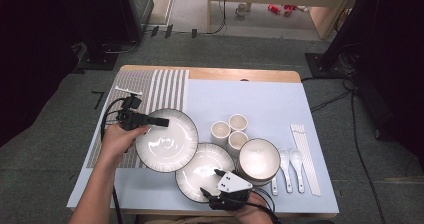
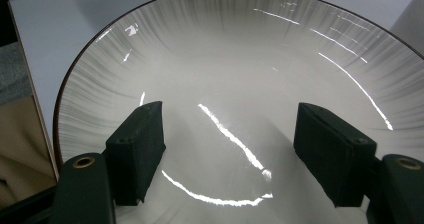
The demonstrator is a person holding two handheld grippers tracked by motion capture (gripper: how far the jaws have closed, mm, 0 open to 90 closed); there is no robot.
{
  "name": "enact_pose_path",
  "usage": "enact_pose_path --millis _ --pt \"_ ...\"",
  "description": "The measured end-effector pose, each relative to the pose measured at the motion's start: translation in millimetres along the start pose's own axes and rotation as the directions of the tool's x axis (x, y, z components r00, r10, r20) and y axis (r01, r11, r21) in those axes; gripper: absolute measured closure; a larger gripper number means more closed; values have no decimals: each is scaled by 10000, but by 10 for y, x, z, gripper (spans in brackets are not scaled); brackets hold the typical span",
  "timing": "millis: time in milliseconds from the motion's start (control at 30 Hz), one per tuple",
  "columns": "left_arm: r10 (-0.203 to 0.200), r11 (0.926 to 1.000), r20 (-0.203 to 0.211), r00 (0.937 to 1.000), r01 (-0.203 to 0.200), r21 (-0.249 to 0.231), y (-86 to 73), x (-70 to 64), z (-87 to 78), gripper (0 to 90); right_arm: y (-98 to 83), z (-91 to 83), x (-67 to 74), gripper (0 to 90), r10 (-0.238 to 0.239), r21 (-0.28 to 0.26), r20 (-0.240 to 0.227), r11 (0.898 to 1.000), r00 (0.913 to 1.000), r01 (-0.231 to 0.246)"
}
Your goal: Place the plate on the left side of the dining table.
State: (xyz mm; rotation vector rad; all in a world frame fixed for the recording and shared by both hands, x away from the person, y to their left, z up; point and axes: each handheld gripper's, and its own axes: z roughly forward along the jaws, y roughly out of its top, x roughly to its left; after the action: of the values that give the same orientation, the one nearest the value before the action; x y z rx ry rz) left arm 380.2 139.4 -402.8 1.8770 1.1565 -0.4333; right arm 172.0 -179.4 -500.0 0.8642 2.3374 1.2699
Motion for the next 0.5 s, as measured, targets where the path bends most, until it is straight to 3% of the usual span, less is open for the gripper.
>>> enact_pose_path --millis 367,500 --pt "-43 9994 -113 9999 39 -337 -5 50 -61 747 1 0 -2 289 18 0 30 10000 10000 -18" --pt "-118 9992 108 9999 122 -390 -5 82 -85 749 0 0 -2 294 27 -7 57 10000 10000 -27"
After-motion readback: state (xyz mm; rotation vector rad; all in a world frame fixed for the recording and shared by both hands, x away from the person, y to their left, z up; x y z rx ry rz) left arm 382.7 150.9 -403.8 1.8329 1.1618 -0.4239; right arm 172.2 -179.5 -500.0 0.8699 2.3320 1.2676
